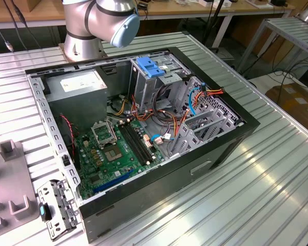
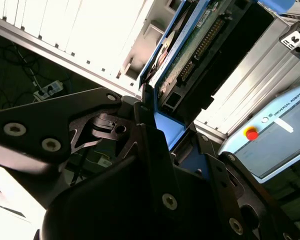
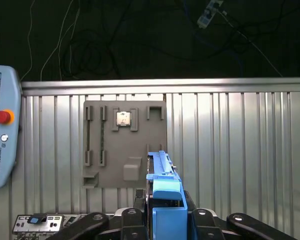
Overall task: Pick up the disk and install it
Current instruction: 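Pick up the disk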
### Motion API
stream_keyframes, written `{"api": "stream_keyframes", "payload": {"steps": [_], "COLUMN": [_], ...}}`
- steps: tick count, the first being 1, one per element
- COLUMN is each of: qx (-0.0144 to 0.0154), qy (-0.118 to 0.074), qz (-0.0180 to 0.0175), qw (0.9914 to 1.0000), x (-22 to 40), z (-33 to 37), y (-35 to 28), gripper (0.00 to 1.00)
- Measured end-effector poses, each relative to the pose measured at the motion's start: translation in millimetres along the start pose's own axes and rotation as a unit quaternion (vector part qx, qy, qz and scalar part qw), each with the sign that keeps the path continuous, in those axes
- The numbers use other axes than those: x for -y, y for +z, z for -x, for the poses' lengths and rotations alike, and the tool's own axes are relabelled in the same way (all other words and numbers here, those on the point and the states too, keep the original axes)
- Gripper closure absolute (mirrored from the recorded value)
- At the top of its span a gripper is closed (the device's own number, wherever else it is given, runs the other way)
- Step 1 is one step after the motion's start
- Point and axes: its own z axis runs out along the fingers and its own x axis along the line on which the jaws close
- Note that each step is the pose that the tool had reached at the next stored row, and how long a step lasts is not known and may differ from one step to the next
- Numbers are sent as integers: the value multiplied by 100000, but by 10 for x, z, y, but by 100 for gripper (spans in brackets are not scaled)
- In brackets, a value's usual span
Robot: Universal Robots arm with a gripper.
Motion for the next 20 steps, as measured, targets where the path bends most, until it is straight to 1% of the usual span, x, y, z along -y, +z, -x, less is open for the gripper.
{"api": "stream_keyframes", "payload": {"steps": [20], "qx": [1], "qy": [2], "qz": [-1], "qw": [100000], "x": [182], "z": [4], "y": [-3], "gripper": [63]}}
